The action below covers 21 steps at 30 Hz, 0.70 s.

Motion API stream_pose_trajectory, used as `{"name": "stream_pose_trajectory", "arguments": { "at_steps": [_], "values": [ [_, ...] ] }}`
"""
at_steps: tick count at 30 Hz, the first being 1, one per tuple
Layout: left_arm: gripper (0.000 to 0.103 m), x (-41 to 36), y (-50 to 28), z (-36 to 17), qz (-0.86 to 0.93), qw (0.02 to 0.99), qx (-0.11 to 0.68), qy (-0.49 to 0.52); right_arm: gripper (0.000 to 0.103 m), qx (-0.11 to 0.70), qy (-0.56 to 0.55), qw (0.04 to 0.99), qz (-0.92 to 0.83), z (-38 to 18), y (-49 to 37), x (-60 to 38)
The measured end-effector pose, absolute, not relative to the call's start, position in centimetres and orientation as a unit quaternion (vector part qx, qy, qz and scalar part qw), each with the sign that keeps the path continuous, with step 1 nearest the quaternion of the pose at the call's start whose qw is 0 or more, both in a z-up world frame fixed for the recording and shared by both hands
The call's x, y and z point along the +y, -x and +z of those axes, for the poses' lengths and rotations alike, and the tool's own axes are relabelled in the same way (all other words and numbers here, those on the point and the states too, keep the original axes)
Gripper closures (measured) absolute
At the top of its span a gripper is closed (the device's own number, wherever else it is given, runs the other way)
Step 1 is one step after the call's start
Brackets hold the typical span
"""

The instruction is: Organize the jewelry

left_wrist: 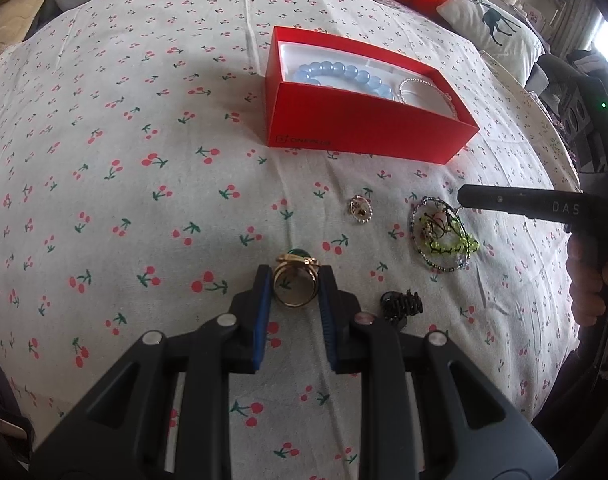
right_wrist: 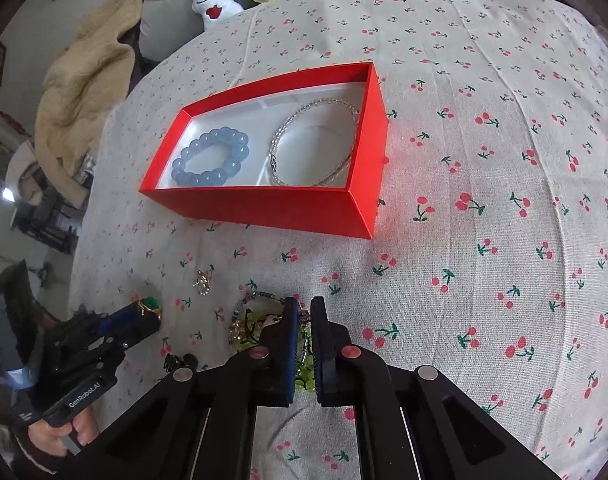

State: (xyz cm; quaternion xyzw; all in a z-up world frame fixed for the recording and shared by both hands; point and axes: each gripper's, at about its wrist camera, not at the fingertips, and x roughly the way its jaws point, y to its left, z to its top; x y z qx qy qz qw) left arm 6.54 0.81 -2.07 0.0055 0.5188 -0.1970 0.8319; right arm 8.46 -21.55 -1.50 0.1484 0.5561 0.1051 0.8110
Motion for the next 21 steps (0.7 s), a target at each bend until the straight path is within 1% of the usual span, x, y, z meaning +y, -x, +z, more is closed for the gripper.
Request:
{"name": "stream_pose_trajectory", "arguments": {
  "at_steps": [3, 4, 10, 14, 21],
  "values": [
    [0.078, 0.8, -6.4, -2.1, -0.197, 0.831, 0.52, -0.005, 0.093, 0.55, -0.135, 0.819, 0.097, -1.0, -8.4, -21.6],
    [0.078, 0.7, -6.4, -2.1, -0.197, 0.831, 0.521, -0.005, 0.087, 0.551, -0.133, 0.818, 0.096, -1.0, -8.4, -21.6],
    [0.078, 0.9, -6.4, -2.1, -0.195, 0.829, 0.523, 0.001, 0.086, 0.566, -0.127, 0.809, 0.098, -1.9, -8.6, -21.3],
    [0.078, 1.0, -6.6, -2.0, -0.195, 0.828, 0.525, 0.007, 0.086, 0.561, -0.127, 0.812, 0.102, -1.5, -9.1, -20.7],
    [0.078, 1.2, -6.7, -2.1, -0.196, 0.826, 0.528, 0.009, 0.086, 0.581, -0.038, 0.805, 0.114, -2.1, -10.0, -17.6]
  ]
}}
